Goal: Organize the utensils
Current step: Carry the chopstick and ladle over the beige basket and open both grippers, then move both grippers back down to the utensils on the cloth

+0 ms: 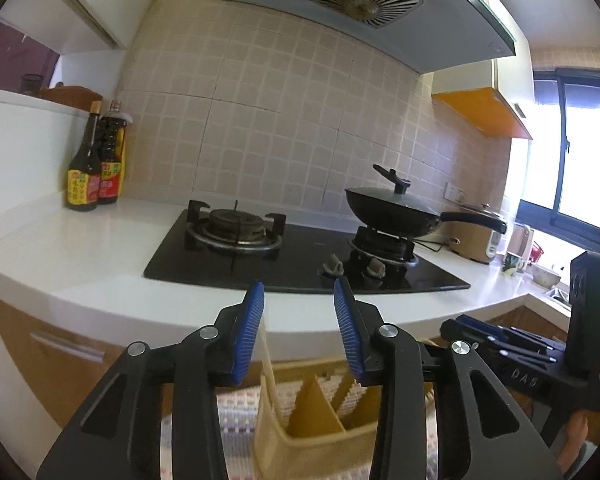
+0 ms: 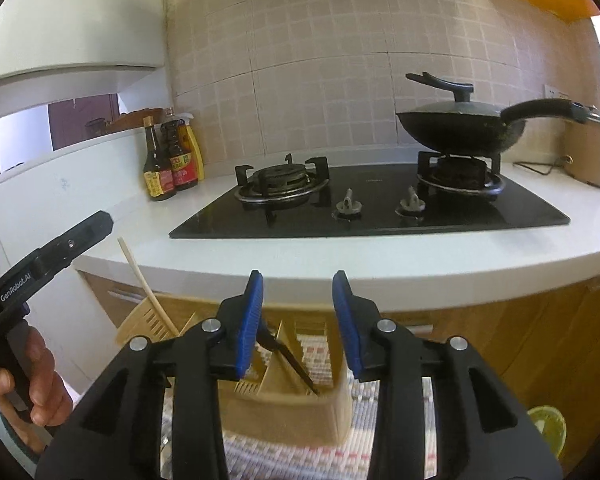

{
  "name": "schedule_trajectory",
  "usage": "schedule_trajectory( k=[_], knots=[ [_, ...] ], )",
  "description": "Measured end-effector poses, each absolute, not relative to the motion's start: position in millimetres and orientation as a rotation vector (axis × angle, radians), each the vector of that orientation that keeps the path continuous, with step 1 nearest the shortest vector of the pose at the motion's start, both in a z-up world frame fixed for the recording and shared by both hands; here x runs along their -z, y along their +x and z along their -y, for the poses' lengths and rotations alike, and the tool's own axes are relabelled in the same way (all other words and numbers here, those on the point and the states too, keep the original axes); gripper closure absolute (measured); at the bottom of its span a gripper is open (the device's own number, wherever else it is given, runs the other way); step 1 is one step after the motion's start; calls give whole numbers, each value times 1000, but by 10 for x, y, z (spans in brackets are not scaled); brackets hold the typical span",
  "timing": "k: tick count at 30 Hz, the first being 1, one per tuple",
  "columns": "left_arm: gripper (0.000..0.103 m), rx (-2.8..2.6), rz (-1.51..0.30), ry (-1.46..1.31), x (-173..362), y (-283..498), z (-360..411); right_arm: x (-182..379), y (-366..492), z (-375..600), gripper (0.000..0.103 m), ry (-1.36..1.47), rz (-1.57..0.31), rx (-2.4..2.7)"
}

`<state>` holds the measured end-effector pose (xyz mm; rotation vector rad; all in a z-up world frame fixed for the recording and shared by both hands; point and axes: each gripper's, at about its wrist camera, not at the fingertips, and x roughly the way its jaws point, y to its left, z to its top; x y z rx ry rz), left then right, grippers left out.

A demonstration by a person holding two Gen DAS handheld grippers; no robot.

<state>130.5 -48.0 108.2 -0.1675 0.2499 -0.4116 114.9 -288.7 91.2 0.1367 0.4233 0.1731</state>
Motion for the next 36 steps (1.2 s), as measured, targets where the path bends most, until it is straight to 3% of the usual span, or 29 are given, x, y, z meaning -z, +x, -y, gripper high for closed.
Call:
schedule_trajectory(
  k=[10,24,36],
  knots=[
    [61,478,-398,-128,-1087,793,371,-994,598,2724,70,124,-588,-162],
    [67,646,-962,103,71,512,472,44,627,2915,70,191,-1122,-124],
    [74,712,-1076,304,426,334,722,349,450,2825,70,78,-1207,-101]
  ],
)
